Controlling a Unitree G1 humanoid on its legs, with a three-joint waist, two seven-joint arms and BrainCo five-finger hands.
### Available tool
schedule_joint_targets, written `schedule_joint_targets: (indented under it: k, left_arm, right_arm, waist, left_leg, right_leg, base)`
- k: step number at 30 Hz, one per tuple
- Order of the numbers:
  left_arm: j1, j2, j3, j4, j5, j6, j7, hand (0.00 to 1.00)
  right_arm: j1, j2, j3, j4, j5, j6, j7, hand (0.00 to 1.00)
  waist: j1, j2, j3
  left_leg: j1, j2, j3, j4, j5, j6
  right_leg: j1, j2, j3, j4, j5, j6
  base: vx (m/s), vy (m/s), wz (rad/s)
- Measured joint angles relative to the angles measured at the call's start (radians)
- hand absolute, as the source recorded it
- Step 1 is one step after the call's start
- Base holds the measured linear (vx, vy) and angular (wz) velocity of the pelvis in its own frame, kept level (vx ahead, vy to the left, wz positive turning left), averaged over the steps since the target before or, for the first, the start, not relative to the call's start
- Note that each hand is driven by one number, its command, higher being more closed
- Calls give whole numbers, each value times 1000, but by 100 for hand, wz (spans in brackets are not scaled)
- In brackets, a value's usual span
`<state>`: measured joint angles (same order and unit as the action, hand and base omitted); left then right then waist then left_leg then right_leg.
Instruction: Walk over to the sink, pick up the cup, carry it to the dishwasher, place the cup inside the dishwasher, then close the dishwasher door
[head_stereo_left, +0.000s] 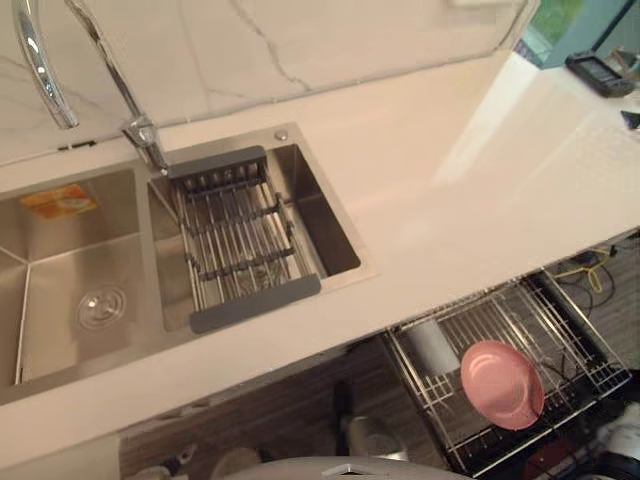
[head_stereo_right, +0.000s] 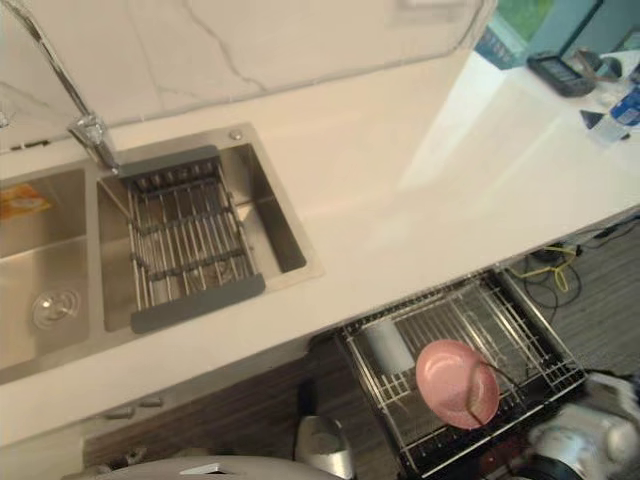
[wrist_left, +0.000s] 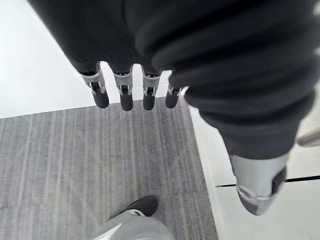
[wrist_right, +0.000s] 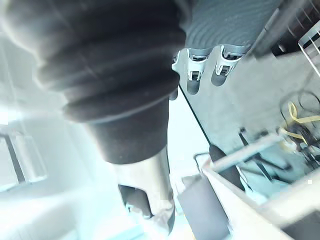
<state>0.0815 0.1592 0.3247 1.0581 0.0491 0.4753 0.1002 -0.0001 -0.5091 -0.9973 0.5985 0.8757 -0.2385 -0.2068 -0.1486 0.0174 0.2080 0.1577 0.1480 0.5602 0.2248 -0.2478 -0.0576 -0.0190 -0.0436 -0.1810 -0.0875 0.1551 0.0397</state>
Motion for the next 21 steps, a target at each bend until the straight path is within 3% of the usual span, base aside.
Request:
schedule_joint_targets:
  k: [3, 7, 9, 13, 15, 21]
  left_arm:
    - [2, 2, -1, 38, -39, 9, 0, 0]
    - [-10, 0, 0, 64, -70, 9, 2, 0]
    - [-9, -4, 1, 75, -87, 22, 7, 0]
    - [-11, -25, 29, 61, -87, 29, 28, 0]
    - [-8, -38, 53, 60, -87, 39, 27, 0]
    - [-3, -63, 111, 35, -87, 39, 19, 0]
  right_arm:
    - [38, -24, -68, 151, -70, 109, -23, 0]
    - [91, -1, -189, 373, -78, 180, -22, 0]
    - [120, 77, -201, 401, -114, 185, 3, 0]
    - [144, 244, -181, 390, -146, 181, 97, 0]
    - [146, 324, -113, 349, -146, 158, 161, 0]
    - [162, 363, 52, 311, -151, 61, 195, 0]
  waist:
    - [-19, -2, -22]
    - [-22, 13, -41]
    - [-23, 33, -52]
    - [-19, 36, -50]
    - [-2, 43, -44]
    - [26, 70, -6]
  left_leg:
    - [-4, 4, 2, -4, -1, 0]
    - [-7, 10, -7, -20, -18, -14]
    - [-2, 7, -13, -32, -11, -17]
    - [0, -9, -35, -70, 21, -17]
    - [-1, -11, -41, -78, 25, -19]
    - [1, -21, -64, -108, 49, -21]
  right_leg:
    - [2, 5, -1, 0, 1, -2]
    - [5, 9, -22, 1, 3, -5]
    - [9, 5, -28, 3, 4, -5]
    - [10, -6, -49, 7, 3, -7]
    - [11, -7, -51, 7, 3, -8]
    - [14, -14, -71, 7, -2, -8]
  base:
    - [-67, -11, -1]
    - [-54, 7, 14]
    - [-31, 26, 9]
    - [-40, 18, 18]
    - [-40, 17, 10]
    - [-21, 22, 11]
